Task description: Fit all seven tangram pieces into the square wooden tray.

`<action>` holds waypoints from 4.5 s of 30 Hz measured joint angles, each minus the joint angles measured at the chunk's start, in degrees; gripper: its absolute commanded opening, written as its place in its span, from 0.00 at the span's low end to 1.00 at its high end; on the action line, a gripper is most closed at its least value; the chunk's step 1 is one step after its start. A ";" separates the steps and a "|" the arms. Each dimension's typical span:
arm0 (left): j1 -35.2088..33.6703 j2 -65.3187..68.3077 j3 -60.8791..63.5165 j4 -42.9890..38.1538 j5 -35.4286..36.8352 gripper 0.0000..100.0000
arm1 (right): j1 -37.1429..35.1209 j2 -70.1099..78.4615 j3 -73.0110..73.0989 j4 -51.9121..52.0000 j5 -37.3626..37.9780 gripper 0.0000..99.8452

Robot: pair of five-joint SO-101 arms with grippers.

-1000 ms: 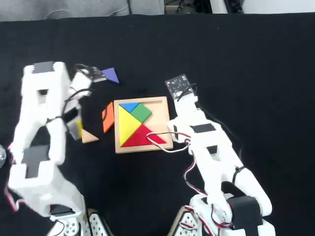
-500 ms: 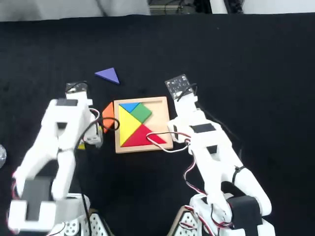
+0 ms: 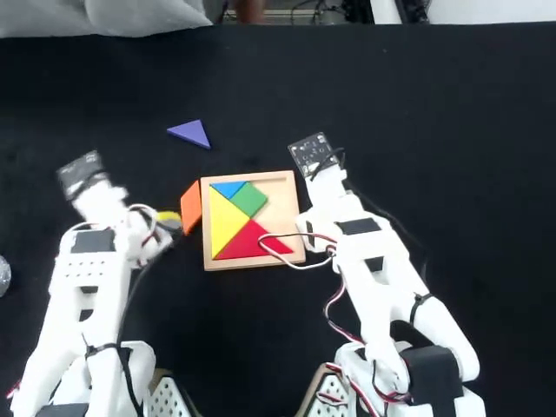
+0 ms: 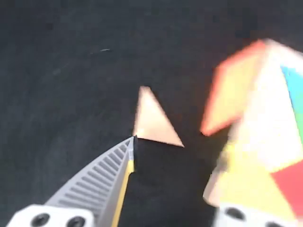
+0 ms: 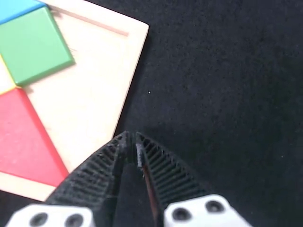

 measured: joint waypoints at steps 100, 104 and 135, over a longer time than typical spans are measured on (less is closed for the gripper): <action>32.79 50.99 -58.11 17.85 -18.64 0.16 | 13.01 0.00 -1.41 -2.73 -8.18 0.01; 33.05 55.47 -61.98 17.85 -17.49 0.16 | 13.01 0.00 -1.41 -3.78 -8.18 0.01; 33.05 62.59 -64.97 17.85 -4.84 0.30 | 11.87 0.00 -1.41 -4.57 -8.26 0.01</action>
